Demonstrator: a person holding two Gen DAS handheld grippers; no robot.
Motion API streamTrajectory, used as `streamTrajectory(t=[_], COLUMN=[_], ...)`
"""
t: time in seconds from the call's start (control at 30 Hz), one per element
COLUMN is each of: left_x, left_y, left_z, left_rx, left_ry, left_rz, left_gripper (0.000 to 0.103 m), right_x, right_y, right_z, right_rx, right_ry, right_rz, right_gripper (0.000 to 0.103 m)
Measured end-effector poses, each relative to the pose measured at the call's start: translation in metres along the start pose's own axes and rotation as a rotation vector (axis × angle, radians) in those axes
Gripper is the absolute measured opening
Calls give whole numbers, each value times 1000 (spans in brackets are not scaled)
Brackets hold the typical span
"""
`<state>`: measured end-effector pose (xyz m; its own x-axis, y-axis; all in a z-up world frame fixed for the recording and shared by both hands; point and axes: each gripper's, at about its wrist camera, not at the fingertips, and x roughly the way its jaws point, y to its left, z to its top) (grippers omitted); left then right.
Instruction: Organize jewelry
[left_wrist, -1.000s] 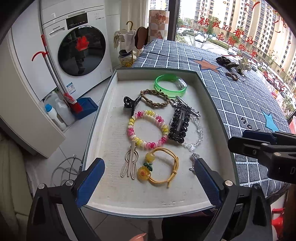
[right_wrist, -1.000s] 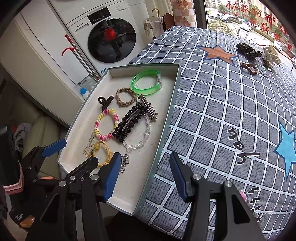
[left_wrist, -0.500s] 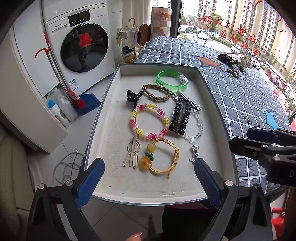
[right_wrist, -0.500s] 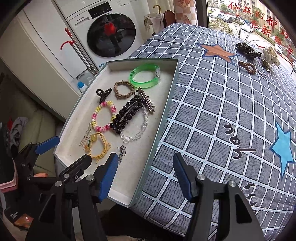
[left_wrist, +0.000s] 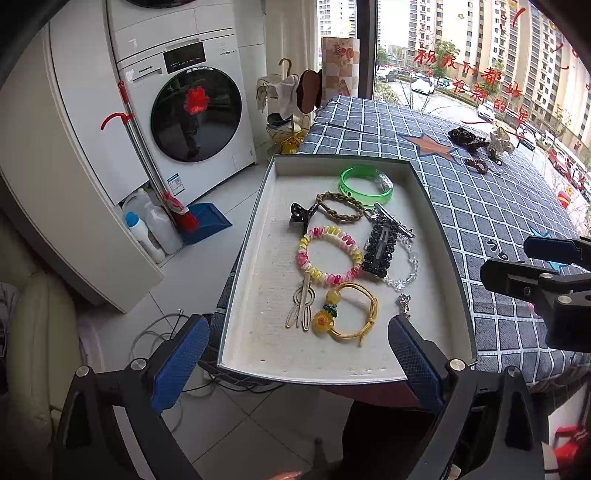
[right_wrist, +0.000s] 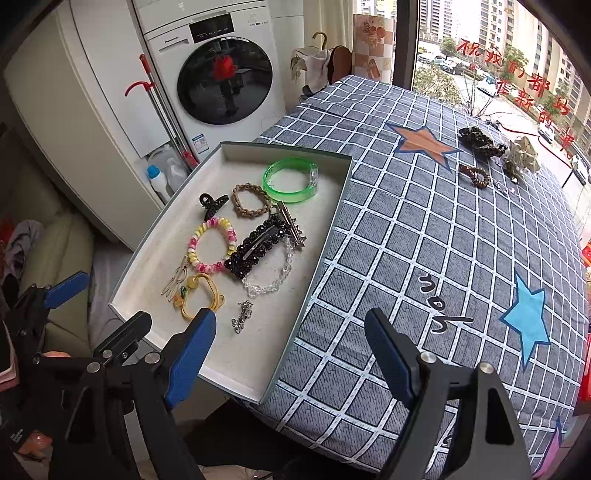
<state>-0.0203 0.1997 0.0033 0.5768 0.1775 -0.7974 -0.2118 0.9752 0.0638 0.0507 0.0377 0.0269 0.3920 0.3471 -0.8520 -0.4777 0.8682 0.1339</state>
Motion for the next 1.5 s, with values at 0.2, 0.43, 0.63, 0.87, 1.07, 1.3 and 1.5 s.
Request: streamTrajectory(t=[0.2,0.43,0.63,0.87,1.07,1.3,1.5], left_x=[-8,-17,-19,-18,-18,-18,-18], left_y=[-4,-10,-15,-15,-16,-15,-14], left_z=[4,7,7,8,8,7,6], left_rx=[16,32,44,49,49,47,48], left_ry=[-8,-17,-16,-7,-7,-4,-4], left_rz=[20,5,-5,-5,-3,-1,-1], left_gripper=[102,102,102,102,102,102,102], right_x=[-13,-19,-24,-26,-26,-26,-26], right_y=[8,10,10,11,12,13,14], right_z=[4,4,5,6,6,6,6], right_rx=[-33,-51,-50,-63,-70,-71,-71], right_ry=[-27,-40,-55,-64,-61,-61,-61], right_rz=[-27,-50,-60,-68,-64,-66,-63], right_gripper=[88,89,89,89,89,89,89])
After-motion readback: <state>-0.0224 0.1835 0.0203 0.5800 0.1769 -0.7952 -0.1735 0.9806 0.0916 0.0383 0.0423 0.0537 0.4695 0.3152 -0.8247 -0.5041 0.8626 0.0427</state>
